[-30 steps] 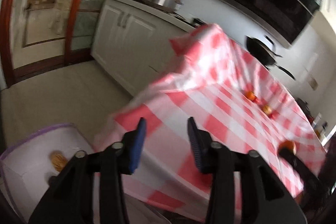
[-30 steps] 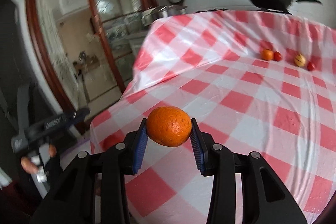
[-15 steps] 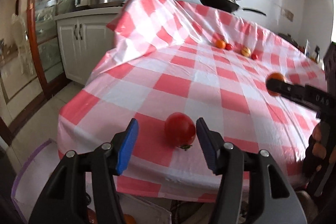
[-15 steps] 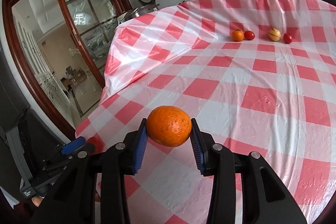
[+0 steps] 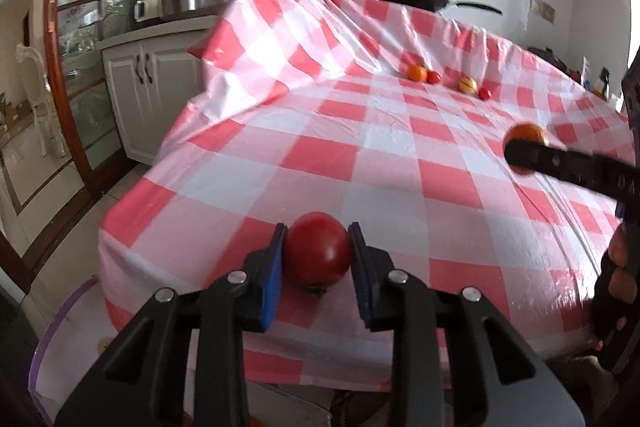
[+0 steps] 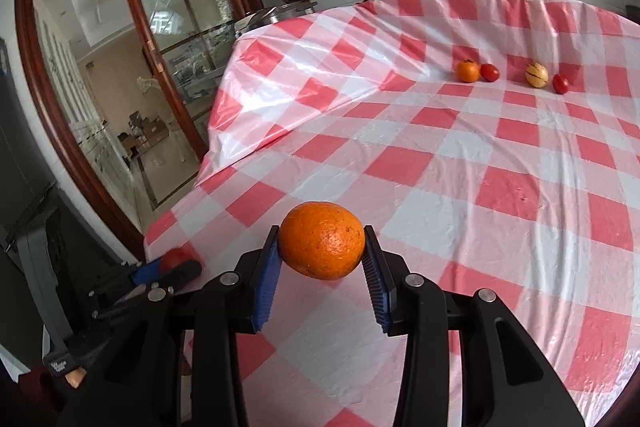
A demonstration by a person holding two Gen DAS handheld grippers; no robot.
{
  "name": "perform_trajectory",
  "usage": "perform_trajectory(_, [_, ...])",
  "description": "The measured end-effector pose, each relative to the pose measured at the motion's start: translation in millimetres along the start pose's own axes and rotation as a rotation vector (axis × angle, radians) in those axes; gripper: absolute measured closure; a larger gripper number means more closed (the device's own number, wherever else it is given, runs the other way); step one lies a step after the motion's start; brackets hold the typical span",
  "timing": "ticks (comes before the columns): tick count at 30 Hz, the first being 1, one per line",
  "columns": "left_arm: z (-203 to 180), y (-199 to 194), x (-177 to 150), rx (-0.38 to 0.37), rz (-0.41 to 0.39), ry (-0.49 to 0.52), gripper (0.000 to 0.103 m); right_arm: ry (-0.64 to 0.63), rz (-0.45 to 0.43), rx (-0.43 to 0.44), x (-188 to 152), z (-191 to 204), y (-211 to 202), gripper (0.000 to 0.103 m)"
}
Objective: Organize fruits
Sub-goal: 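Carry both fruits into the white box and open both tools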
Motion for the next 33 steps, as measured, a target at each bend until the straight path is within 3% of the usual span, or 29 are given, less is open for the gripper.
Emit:
perform_trajectory(5, [37,-28,1,0.036,-0.052,-0.081,0.072,-0.106,0.055,0.075,-20,43,6,0.063])
perform_trajectory(10, [96,-60,-27,0.147,-0.037,-0.156,0.072,-0.29,0.161,0.224,-61,117,14,0.063])
perform_trajectory(16, [155,-77,-109,0.257,0.124,-0.251,0.072,-0.538,0.371,0.346,-148,192,36,0.063])
perform_trajectory(21, [176,-65,-186,0.324,0.364,-0.28,0.072,-0.673,0.589,0.265,-219,203,85,0.063])
perform_trajectory(24, [180,-51,-225,0.322,0.522,-0.315,0.072,-0.736,0.695,0.207,-257,208,120,0.063])
perform_trajectory(30, [175,-41,-277,0.273,0.71,-0.415,0.072,-0.818,0.764,0.101,-292,207,160,0.063])
perform_trajectory(33, [178,-40,-290,0.269,0.748,-0.439,0.072,-0.885,0.779,0.057,-310,204,168,0.063])
Point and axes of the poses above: each gripper's, at about its wrist camera, not at the fingertips, and y roughly the way its jaws point, z to its left, x to its top, the point moved 9 cm from there along y, roughly the way its jaws point, and after that the axes turned 12 degrees about y, right-handed, at the moved point
